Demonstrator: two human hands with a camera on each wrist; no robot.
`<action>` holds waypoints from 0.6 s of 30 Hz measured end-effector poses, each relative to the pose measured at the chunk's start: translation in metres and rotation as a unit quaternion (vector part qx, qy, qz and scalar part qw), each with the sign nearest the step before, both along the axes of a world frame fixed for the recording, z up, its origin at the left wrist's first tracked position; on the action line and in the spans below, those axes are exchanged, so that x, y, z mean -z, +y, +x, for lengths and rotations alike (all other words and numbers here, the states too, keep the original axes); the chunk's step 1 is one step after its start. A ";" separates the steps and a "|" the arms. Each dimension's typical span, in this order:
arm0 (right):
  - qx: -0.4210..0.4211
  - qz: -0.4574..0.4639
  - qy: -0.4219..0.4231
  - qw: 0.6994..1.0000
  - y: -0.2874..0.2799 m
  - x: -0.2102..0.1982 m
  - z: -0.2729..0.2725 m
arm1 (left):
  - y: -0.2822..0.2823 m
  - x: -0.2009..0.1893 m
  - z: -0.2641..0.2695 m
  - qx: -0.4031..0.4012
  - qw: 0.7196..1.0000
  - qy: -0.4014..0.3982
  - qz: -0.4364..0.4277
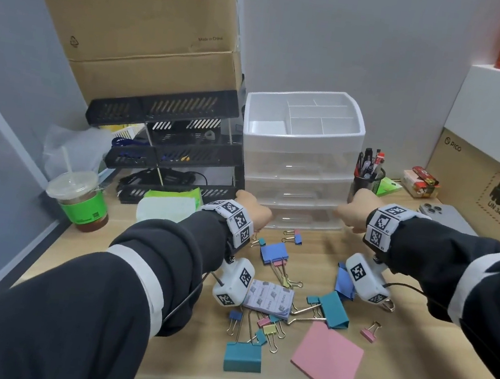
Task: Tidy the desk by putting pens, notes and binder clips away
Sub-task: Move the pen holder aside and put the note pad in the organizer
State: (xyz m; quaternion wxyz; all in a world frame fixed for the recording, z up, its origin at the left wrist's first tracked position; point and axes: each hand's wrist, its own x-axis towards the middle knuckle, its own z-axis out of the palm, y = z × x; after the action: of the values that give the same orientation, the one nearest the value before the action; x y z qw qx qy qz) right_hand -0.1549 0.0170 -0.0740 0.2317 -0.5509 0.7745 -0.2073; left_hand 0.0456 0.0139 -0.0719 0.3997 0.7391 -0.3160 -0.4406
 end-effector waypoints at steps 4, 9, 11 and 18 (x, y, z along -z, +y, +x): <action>-0.032 0.029 0.016 0.999 0.014 0.001 -0.003 | 0.013 0.006 0.020 0.139 0.974 -0.175 0.036; -0.141 0.118 0.082 0.980 0.039 0.004 0.000 | 0.036 0.004 0.026 0.277 0.893 -0.353 0.044; -0.166 0.147 0.109 0.969 0.048 0.005 0.000 | 0.037 0.010 0.024 0.313 0.871 -0.376 0.050; -0.216 0.196 0.193 0.937 0.074 0.004 0.004 | 0.054 0.019 0.020 0.341 0.862 -0.375 0.022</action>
State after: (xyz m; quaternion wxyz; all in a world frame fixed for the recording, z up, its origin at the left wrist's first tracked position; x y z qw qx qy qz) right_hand -0.1509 0.0907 -0.0779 0.2198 -0.6779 0.6922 0.1137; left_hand 0.0652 0.0680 -0.0914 0.0599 0.7032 -0.6644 -0.2461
